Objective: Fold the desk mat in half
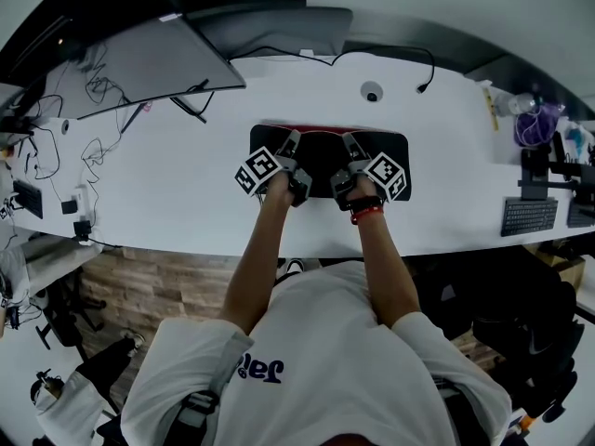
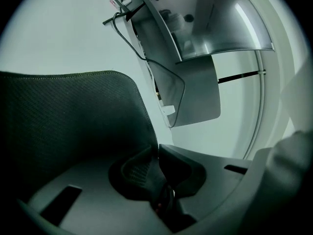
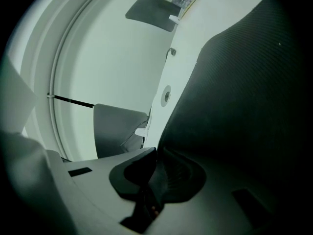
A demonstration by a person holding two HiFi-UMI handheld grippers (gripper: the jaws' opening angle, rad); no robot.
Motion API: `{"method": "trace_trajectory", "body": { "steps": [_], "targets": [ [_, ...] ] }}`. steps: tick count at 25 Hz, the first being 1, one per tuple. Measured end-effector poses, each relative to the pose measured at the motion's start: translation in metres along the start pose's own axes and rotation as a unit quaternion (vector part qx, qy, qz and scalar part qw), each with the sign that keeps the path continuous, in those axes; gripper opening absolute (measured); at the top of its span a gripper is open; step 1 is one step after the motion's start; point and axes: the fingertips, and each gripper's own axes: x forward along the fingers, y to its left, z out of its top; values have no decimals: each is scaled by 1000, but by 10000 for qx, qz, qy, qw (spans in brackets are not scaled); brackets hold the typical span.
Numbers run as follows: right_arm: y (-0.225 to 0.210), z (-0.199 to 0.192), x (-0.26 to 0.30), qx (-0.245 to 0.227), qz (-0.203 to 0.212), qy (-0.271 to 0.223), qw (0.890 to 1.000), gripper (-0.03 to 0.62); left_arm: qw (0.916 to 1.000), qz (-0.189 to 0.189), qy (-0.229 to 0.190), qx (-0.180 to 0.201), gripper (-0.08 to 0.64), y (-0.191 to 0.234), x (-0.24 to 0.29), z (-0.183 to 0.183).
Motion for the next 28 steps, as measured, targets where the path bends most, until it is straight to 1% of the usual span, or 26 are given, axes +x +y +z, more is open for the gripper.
{"method": "trace_trajectory", "body": {
  "steps": [4,6,10,18,25,28],
  "targets": [
    [-3,3,6,83,-80,7,9999,46,9999,-6,-20,-169,54,4,6,3],
    [-4,5,7,115,-71,-44,9999,35,9997,5,-27,-250,54,6,7,4],
    [3,8,9,42,-3,-70,10000,37,9995,-43,-55,-293,54,3,7,5],
    [22,5,-4,-152,202,-154,9996,37,9992,-345,-138,-153,54,-20,-11,6],
    [35,-14,-37,-470,298,-167,9983,35,9989,-450,-77,125,52,-36,-42,-8],
    [35,-24,-57,-537,312,-223,9978,31,9983,-479,-15,320,48,-39,-61,-17]
  ]
}}
